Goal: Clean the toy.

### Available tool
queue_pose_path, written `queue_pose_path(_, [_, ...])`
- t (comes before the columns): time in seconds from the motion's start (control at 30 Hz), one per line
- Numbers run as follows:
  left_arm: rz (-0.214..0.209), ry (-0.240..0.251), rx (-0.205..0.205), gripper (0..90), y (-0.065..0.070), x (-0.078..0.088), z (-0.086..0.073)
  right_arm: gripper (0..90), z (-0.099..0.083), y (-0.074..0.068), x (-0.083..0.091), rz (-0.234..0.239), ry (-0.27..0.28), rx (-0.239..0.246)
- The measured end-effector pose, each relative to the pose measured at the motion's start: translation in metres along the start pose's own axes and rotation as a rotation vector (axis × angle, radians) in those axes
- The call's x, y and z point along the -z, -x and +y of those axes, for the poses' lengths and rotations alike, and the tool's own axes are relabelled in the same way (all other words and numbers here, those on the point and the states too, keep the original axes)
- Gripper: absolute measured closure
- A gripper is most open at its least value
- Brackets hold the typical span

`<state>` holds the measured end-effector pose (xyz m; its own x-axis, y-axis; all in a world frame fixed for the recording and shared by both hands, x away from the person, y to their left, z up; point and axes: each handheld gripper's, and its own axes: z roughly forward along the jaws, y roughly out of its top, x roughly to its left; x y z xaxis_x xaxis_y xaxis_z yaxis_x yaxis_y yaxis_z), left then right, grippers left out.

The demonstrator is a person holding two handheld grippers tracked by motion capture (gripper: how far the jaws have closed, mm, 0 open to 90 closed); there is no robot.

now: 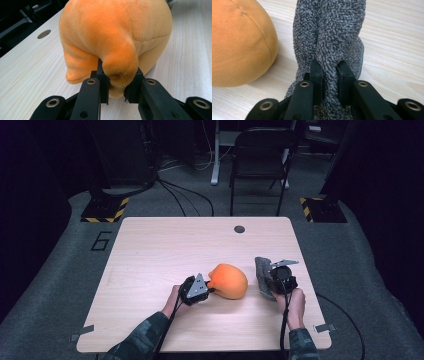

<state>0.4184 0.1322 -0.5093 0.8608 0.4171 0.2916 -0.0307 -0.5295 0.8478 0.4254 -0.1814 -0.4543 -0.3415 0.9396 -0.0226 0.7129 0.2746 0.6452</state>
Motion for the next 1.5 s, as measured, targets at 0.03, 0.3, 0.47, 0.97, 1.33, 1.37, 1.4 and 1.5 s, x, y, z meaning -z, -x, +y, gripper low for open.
queue_pose_path(0.03, [0.005,0.006,-0.007,78.3,0.000,0.000,0.000,77.7,0.000,0.000,0.000,0.000,-0.001,-0.001])
queue_pose_path(0.3, [-0.009,0.078,0.122,80.4,-0.006,0.007,0.011,77.7,-0.002,0.007,-0.001,-0.002,-0.003,-0.025])
queue_pose_path(0.47, [-0.051,0.128,0.286,80.1,-0.011,0.024,0.035,77.7,-0.002,0.012,0.003,-0.007,0.013,-0.042])
queue_pose_path(0.97, [-0.171,-0.002,0.702,79.2,-0.022,0.029,0.041,77.7,0.015,0.003,0.042,0.001,0.097,-0.024])
queue_pose_path(1.33, [-0.166,-0.052,0.779,78.3,-0.020,0.015,0.031,77.5,0.047,-0.081,0.086,0.151,0.217,0.163])
queue_pose_path(1.37, [-0.167,-0.060,0.786,78.1,-0.018,0.013,0.029,77.5,0.049,-0.092,0.083,0.161,0.216,0.174])
queue_pose_path(1.4, [-0.171,-0.066,0.798,78.0,-0.018,0.011,0.027,77.5,0.050,-0.101,0.078,0.170,0.213,0.200])
queue_pose_path(1.5, [-0.188,-0.070,0.805,77.7,-0.017,0.009,0.023,77.3,0.049,-0.120,0.055,0.180,0.158,0.230])
